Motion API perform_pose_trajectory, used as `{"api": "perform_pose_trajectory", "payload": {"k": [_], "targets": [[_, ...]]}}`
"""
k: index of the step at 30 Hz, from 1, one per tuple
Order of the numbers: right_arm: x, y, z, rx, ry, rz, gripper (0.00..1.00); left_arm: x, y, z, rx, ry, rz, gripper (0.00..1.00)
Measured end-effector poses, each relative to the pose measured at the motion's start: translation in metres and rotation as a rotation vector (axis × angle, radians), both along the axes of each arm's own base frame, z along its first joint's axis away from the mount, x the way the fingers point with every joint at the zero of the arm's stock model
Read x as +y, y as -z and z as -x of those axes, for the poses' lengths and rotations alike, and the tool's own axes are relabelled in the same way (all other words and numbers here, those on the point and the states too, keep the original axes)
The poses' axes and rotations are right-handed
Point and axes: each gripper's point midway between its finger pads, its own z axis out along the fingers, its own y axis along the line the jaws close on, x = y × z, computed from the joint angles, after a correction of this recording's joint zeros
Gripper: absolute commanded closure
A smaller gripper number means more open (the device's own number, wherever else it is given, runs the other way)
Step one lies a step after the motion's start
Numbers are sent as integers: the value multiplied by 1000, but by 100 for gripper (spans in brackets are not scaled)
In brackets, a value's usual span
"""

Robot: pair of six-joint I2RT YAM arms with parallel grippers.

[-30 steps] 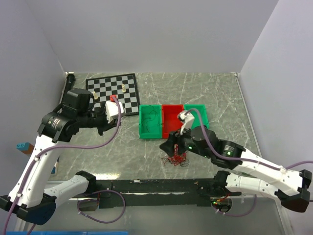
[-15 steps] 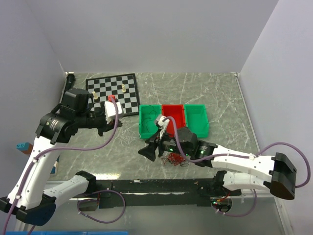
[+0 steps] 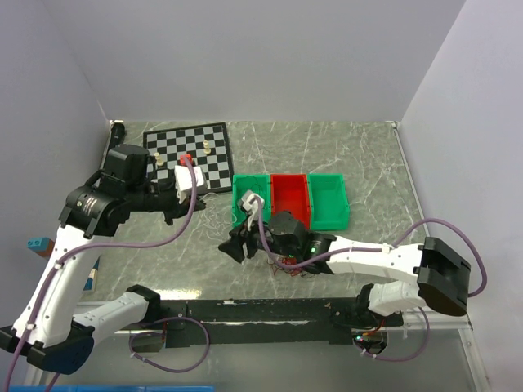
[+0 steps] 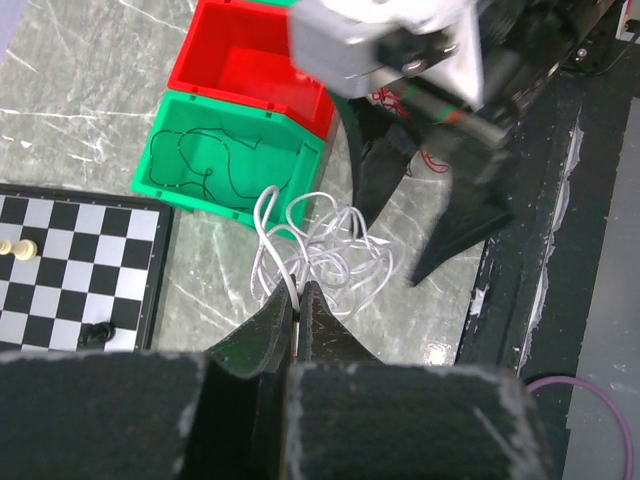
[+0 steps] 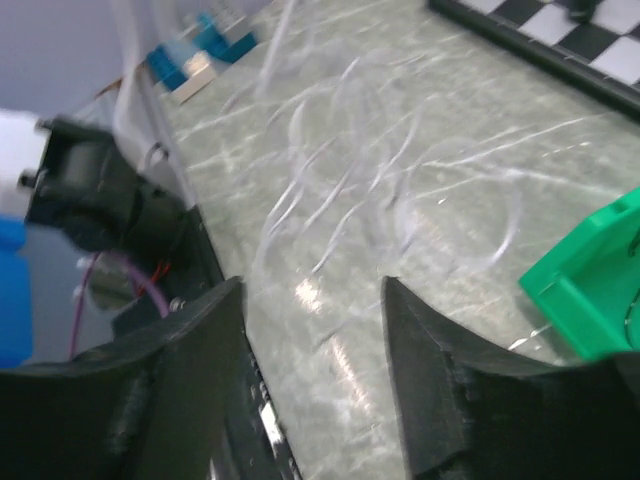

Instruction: Untangle the cables

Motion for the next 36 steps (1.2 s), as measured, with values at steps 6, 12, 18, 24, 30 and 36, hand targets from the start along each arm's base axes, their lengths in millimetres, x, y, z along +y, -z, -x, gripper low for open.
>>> {"api": "perform_pose_trajectory", "payload": {"k": [6, 12, 18, 24, 30, 36], "targets": [[7, -6, -19, -10, 81, 6, 85, -2, 1, -2, 15, 3, 0, 99], [2, 1, -23, 15, 127, 29, 98, -3, 3, -3, 34, -7, 2, 99], [-8, 12, -19, 46, 137, 61, 95, -3, 1, -8, 24, -29, 6, 99], [-24, 22, -10, 83, 147, 79, 99, -1, -9, -22, -17, -97, 24, 99], [-42, 46, 8, 146, 155, 120, 100, 20, -72, -64, -257, -378, 155, 99], [-55, 59, 25, 213, 181, 127, 100, 58, -143, -85, -445, -675, 319, 99]]}}
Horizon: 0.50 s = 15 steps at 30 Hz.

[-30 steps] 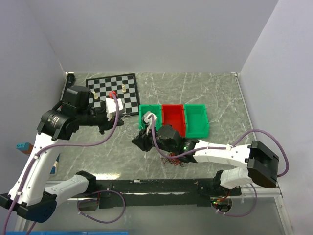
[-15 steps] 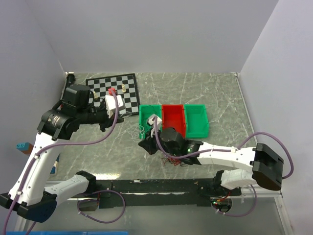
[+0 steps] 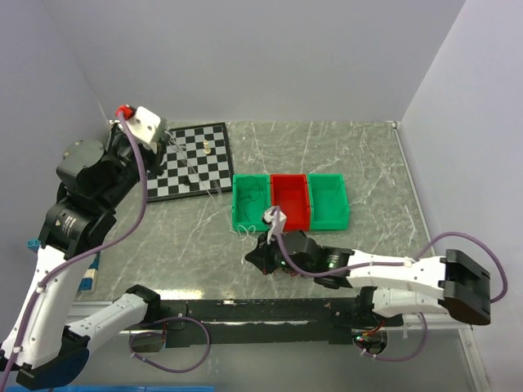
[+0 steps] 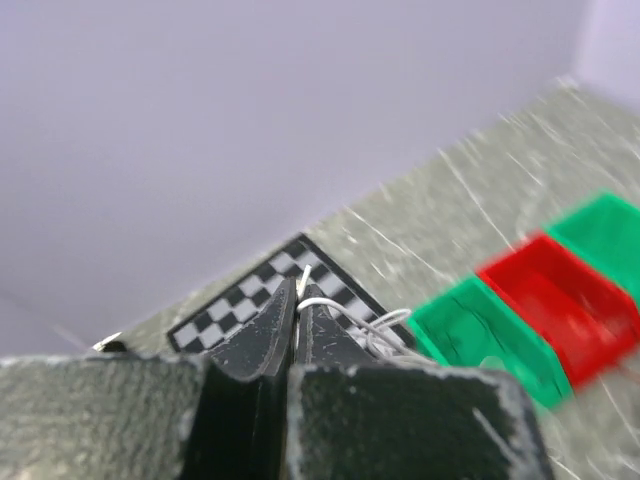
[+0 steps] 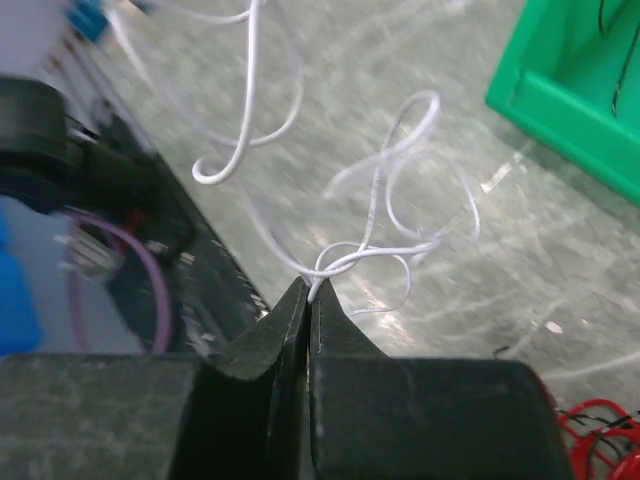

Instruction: Untangle the cables

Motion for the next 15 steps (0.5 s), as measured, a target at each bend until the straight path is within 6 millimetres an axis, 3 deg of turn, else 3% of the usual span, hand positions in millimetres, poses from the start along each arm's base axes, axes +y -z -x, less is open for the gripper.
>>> {"api": "perform_pose_trajectory", "payload": {"k": [8, 10, 11, 13, 15], "targets": [[-4, -57, 5, -14, 55, -214, 100, 27, -50, -18, -111, -197, 92, 98], [-4, -67, 4, -16, 68, -261, 100, 29, -63, -20, -133, -211, 98, 96], [-5, -70, 4, -15, 72, -277, 100, 28, -68, -21, -141, -211, 101, 90], [-8, -77, 5, -15, 78, -309, 89, 25, -74, -21, -154, -193, 91, 87], [-13, -68, 8, -6, 76, -285, 78, 16, -72, -17, -148, -132, 67, 79]]}}
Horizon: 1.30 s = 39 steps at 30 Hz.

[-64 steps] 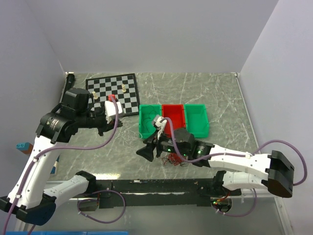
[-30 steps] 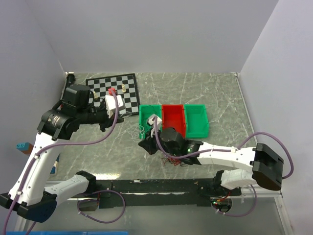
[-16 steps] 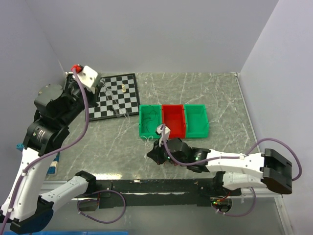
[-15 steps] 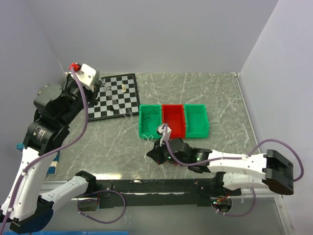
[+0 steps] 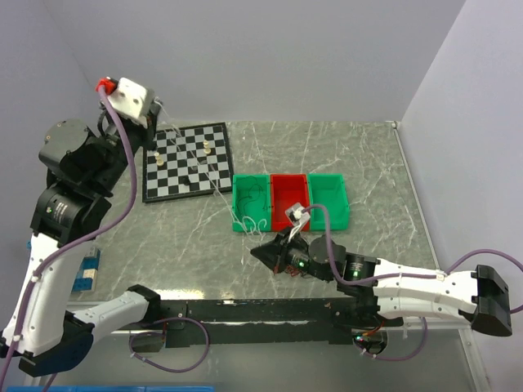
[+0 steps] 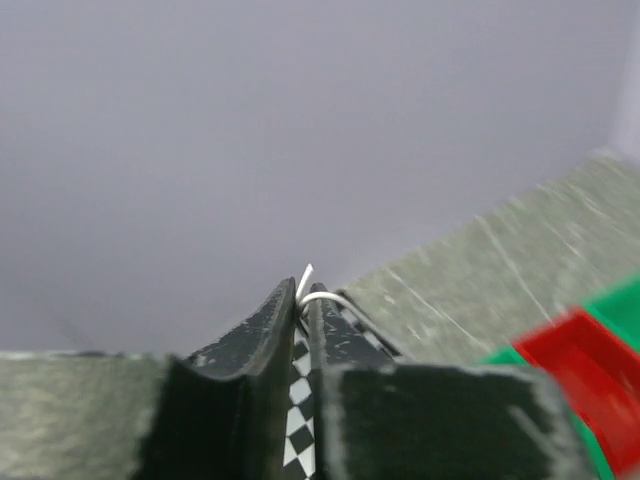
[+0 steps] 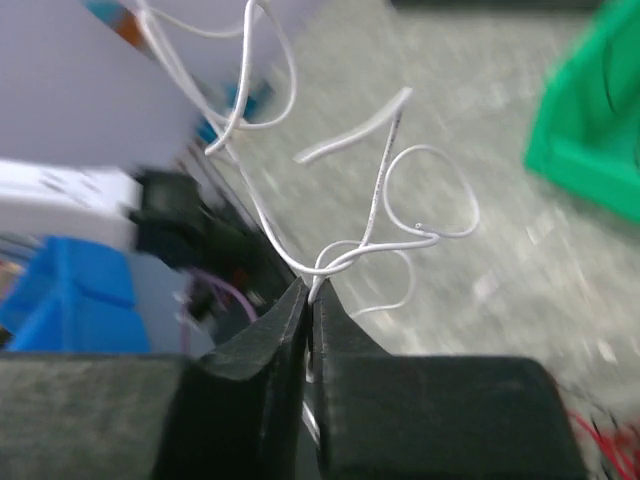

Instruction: Untangle the cables

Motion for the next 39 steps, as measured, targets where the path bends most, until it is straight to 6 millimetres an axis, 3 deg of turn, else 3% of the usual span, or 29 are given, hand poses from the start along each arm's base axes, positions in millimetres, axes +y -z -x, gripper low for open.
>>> {"api": "perform_pose_trajectory", "payload": {"k": [3, 4, 5, 8, 10, 12, 15, 19, 22, 25, 28, 29, 30, 34, 36, 39], "targets": [[-13, 39, 8, 39, -13, 134, 68, -28, 15, 17, 40, 196, -90, 76], [-21, 65, 11, 67, -18, 232, 65, -39, 26, 26, 63, 277, -117, 78], [-24, 73, 13, 78, -20, 266, 62, -47, 37, 33, 88, 338, -133, 78], [-36, 90, 16, 90, -26, 351, 53, -66, 96, 56, 218, 506, -182, 80], [-39, 91, 17, 85, -30, 365, 47, -71, 135, 68, 316, 571, -204, 80], [-41, 87, 17, 74, -33, 366, 43, -75, 161, 77, 393, 622, -220, 81], [-39, 74, 15, 39, -42, 356, 39, -81, 174, 81, 449, 673, -229, 82], [-24, 38, 7, -30, -49, 315, 37, -84, 176, 87, 461, 710, -231, 83], [-7, 7, -1, -80, -52, 271, 36, -83, 173, 90, 440, 724, -249, 64], [5, -1, -5, -100, -55, 262, 36, -79, 186, 89, 427, 722, -312, 48], [9, 13, -6, -89, -62, 297, 36, -69, 244, 87, 511, 703, -411, 35], [8, 18, -6, -84, -64, 310, 36, -65, 273, 87, 574, 697, -447, 23], [8, 21, -5, -79, -66, 317, 36, -60, 302, 88, 650, 695, -478, 19], [4, 32, -4, -65, -65, 328, 36, -47, 383, 89, 921, 682, -559, 16], [1, 39, -2, -53, -63, 337, 36, -43, 401, 82, 990, 653, -577, 16], [-5, 49, 0, -41, -60, 350, 37, -42, 412, 67, 1013, 593, -577, 16]]}}
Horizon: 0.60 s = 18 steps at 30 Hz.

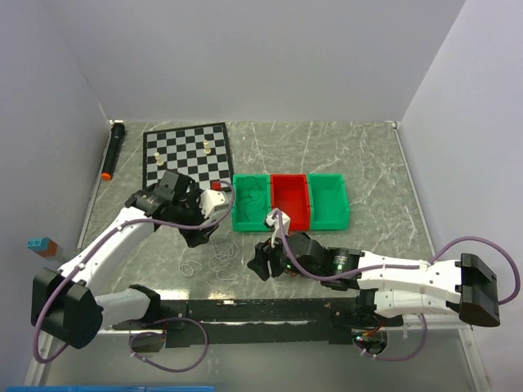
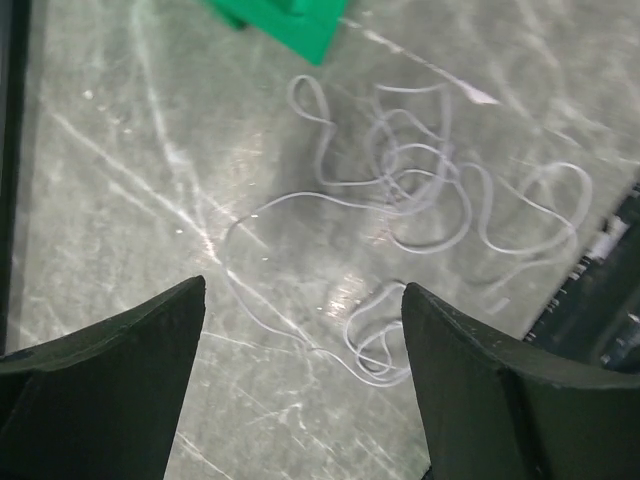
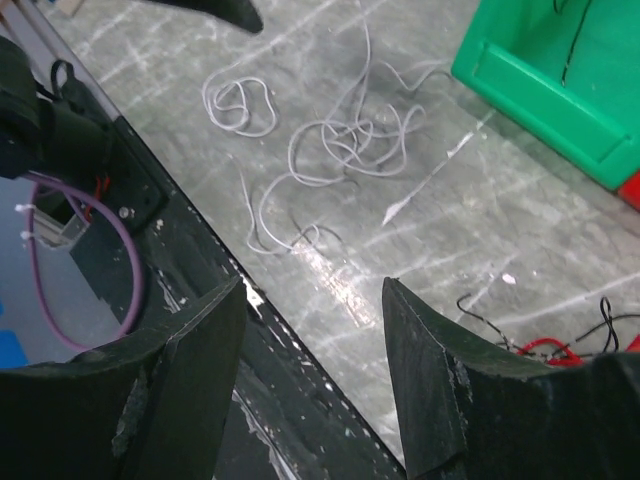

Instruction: Untangle the cables

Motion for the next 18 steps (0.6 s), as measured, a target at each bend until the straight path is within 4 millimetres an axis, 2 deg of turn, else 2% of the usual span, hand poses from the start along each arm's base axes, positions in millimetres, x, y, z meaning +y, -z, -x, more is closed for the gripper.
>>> {"api": "perform_pose_trajectory", "payload": {"k": [7, 10, 13, 14, 17, 18], "targets": [[-5, 3, 2, 5, 7, -6, 37, 11, 29, -23, -8, -128, -75, 18], [-8, 7, 2, 8, 12, -1, 37, 19, 47, -24, 10, -162, -127, 25], [-10, 10, 2, 12, 16, 5, 37, 29, 63, -21, 28, -186, -179, 42], [-9, 10, 2, 11, 15, 4, 37, 32, 68, -20, 34, -190, -195, 52], [-9, 9, 2, 12, 17, -1, 38, 38, 74, -19, 43, -205, -223, 97], [-9, 9, 2, 12, 16, -2, 38, 38, 74, -21, 39, -208, -222, 99]]}}
